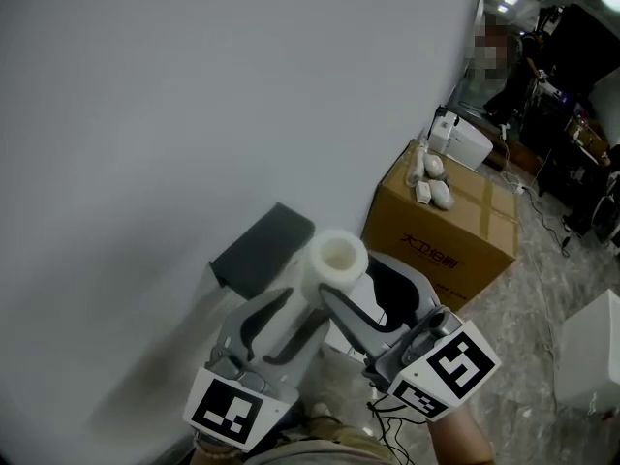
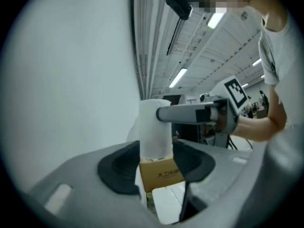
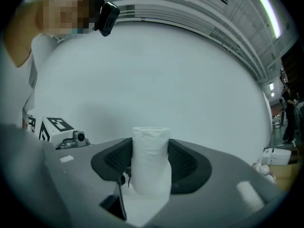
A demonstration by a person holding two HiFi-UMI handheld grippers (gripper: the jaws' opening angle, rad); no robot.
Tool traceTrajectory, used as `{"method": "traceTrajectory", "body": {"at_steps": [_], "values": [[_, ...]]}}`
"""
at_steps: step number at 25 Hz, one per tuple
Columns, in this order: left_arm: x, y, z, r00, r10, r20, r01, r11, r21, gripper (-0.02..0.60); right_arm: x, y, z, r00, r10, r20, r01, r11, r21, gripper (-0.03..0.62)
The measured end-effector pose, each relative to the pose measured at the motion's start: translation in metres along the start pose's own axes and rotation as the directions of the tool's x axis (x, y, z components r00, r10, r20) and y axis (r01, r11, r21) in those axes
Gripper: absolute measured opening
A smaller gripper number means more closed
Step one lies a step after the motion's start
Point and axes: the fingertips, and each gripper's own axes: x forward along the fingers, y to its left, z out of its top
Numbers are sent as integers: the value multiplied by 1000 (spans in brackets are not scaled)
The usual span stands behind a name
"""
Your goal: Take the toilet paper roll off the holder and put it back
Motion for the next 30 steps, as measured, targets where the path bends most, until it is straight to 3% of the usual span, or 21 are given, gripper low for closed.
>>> {"method": "traceTrajectory", "body": {"at_steps": [5, 8, 12, 21, 27, 30], "values": [[31, -15, -23, 990, -142, 1, 142, 990, -3, 212, -17, -19, -22, 993, -113, -20, 113, 994, 4, 241], [52, -21, -45, 973, -230, -4, 230, 973, -15, 221, -21, -32, -43, 984, -174, -35, 175, 985, 3, 241], [61, -53, -44, 948, -317, -10, 317, 948, -23, 224, -54, -37, -45, 967, -248, -56, 249, 968, 21, 241], [82, -88, -72, 902, -428, -49, 430, 901, 56, 216, -93, -49, -75, 928, -361, -92, 366, 929, 53, 241], [86, -103, -86, 887, -458, -59, 458, 889, -12, 215, -106, -51, -90, 910, -400, -111, 408, 911, 58, 241], [88, -106, -91, 876, -477, -74, 480, 877, 26, 213, -110, -51, -94, 903, -415, -112, 422, 905, 48, 241]]}}
